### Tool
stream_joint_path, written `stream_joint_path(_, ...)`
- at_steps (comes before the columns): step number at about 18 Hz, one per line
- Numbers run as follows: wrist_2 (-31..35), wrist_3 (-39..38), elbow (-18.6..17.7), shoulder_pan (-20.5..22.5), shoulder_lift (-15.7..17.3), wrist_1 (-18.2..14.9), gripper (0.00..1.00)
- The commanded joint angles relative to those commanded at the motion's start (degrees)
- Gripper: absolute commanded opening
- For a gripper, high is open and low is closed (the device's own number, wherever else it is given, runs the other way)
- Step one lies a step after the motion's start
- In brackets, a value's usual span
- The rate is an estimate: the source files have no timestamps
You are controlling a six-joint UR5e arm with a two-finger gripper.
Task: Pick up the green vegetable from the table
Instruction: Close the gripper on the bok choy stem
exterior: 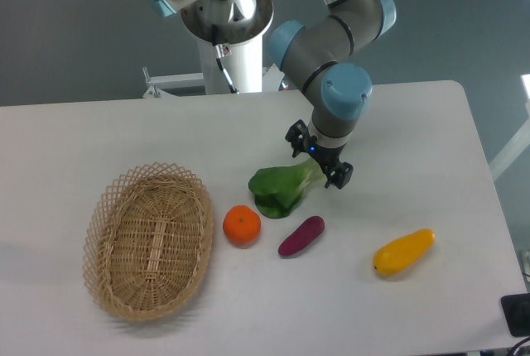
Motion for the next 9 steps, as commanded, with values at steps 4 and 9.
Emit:
stream_joint_path(4, 2.21, -0.18, 0.17, -0.7, -0.97, 0.18, 0.99)
stream_joint_path(9, 2.21, -0.26, 0.35, -0.79, -1.06, 0.0, 0.59)
